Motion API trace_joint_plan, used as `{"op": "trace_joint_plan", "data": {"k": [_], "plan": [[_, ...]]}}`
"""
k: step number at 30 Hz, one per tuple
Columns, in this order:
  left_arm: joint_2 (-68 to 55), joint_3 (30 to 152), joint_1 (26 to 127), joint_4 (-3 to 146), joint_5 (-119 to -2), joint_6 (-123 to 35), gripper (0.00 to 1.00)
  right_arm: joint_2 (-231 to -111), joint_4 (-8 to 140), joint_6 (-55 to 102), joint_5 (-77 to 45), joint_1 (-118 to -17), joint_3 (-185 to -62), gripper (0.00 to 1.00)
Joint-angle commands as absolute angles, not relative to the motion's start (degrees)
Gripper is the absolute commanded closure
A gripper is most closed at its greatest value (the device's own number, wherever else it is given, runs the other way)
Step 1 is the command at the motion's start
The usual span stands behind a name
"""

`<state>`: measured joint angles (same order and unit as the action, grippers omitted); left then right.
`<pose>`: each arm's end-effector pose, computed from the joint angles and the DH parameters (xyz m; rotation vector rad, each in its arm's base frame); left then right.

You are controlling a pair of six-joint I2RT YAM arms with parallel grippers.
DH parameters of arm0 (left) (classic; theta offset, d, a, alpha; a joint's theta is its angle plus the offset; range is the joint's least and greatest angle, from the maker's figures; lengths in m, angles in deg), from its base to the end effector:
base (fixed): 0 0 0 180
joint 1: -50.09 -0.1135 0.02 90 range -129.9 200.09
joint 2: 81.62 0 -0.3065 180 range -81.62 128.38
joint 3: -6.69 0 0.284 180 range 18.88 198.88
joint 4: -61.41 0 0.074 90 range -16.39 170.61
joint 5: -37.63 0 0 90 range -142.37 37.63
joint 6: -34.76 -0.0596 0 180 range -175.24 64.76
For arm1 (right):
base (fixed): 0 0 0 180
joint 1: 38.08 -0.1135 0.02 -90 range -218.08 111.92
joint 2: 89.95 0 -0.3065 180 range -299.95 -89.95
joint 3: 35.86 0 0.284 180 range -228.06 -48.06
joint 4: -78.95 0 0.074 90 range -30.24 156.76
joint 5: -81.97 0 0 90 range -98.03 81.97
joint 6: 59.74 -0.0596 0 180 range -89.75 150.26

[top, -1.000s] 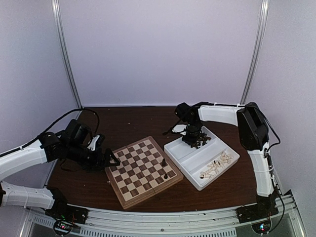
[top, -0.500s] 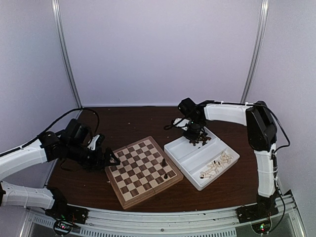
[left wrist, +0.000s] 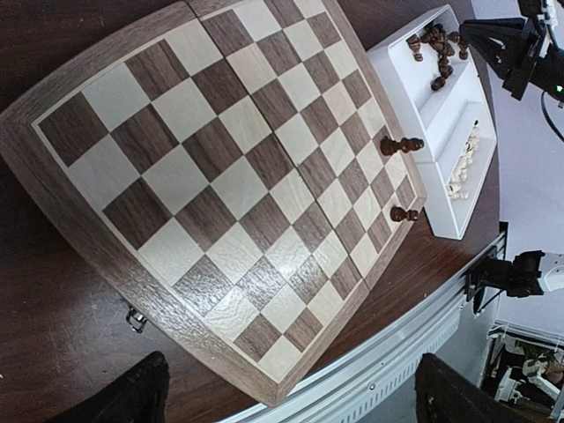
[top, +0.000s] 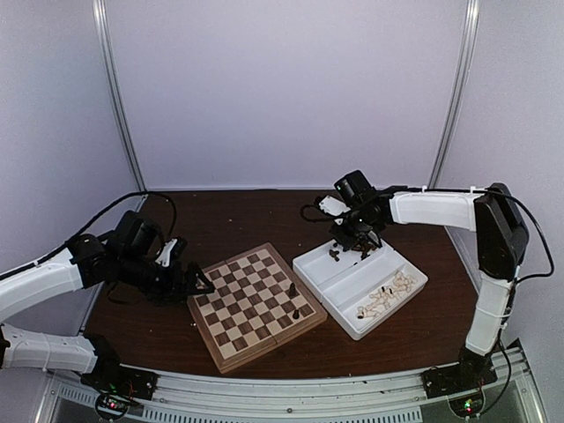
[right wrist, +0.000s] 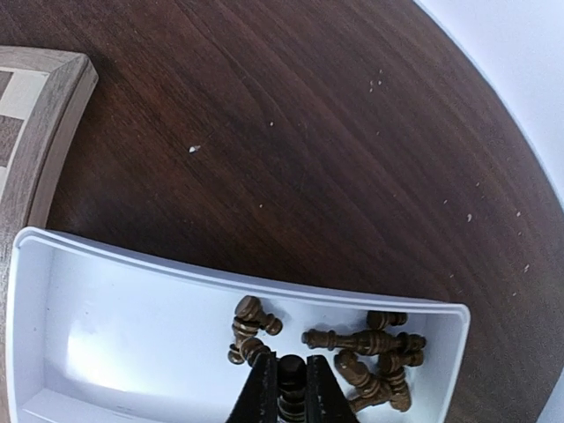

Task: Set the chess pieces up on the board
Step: Pick up the chess piece from the storage box.

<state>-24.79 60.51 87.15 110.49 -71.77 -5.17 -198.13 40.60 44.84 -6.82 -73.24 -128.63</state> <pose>0.1604 -0.1459 0.2524 -0.1495 2.7213 -0.9810 0.3837 0.2687 0.2215 -1.0490 2.2836 0.1208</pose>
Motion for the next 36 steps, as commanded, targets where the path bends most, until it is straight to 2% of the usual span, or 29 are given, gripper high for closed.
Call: {"op": "trace_joint_plan", "data": {"k": [1,10,26,36], "plan": [[-24.52,62.07,86.83,107.53,-72.54,-5.17,0.03,-194.47,47.78,37.59,-11.37,-73.49,-124.71,0.92],[-23.88,62.03,86.84,106.83,-73.23,-5.45,0.03,-194.47,57.66,30.30,-17.32,-73.24,-118.82,0.92],[-24.78,60.66,86.83,106.32,-72.81,-5.14,0.03,-197.86,58.25,28.64,-23.75,-73.24,-119.21,0.92],[-20.70,61.28,87.00,91.26,-76.83,-10.23,0.04,-189.06,60.92,23.20,-28.79,-73.73,-115.33,0.92]]}}
